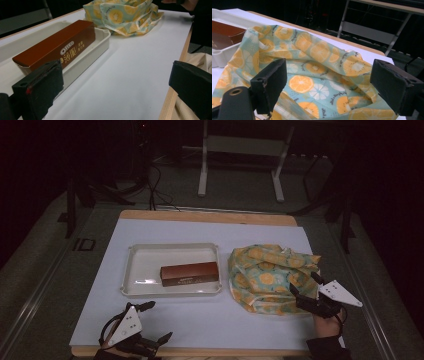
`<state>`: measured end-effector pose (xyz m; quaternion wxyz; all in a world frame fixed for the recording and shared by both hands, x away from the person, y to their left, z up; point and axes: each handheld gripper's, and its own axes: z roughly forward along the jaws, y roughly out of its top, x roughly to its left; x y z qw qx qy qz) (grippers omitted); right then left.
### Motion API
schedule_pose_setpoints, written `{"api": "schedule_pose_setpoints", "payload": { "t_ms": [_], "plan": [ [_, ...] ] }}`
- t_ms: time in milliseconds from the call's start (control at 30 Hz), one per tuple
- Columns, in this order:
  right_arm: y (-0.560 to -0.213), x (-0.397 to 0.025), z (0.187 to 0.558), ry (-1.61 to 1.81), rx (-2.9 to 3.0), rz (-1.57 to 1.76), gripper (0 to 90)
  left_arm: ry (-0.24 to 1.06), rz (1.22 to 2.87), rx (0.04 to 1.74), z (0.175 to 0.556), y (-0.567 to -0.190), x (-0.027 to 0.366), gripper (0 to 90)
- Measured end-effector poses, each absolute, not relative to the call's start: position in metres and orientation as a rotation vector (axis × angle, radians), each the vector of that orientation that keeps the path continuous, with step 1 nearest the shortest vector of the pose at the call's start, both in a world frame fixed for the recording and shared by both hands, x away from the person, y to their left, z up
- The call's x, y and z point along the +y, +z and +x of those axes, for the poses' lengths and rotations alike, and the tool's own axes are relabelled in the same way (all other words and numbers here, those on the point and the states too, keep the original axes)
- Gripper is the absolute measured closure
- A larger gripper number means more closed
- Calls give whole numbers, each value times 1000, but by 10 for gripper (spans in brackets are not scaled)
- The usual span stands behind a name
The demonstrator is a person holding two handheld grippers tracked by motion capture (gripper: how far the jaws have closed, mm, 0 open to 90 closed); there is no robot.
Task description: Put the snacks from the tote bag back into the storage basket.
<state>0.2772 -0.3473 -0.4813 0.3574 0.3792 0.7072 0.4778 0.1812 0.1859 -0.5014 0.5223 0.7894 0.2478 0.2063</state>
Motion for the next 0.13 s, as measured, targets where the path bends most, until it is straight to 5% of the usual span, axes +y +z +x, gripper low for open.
{"api": "schedule_pose_setpoints", "payload": {
  "t_ms": [133],
  "plan": [
    [-482, -348, 278, 1233, 1823, 981, 141, 494, 1892, 594, 181, -501, 186, 0]
  ]
}}
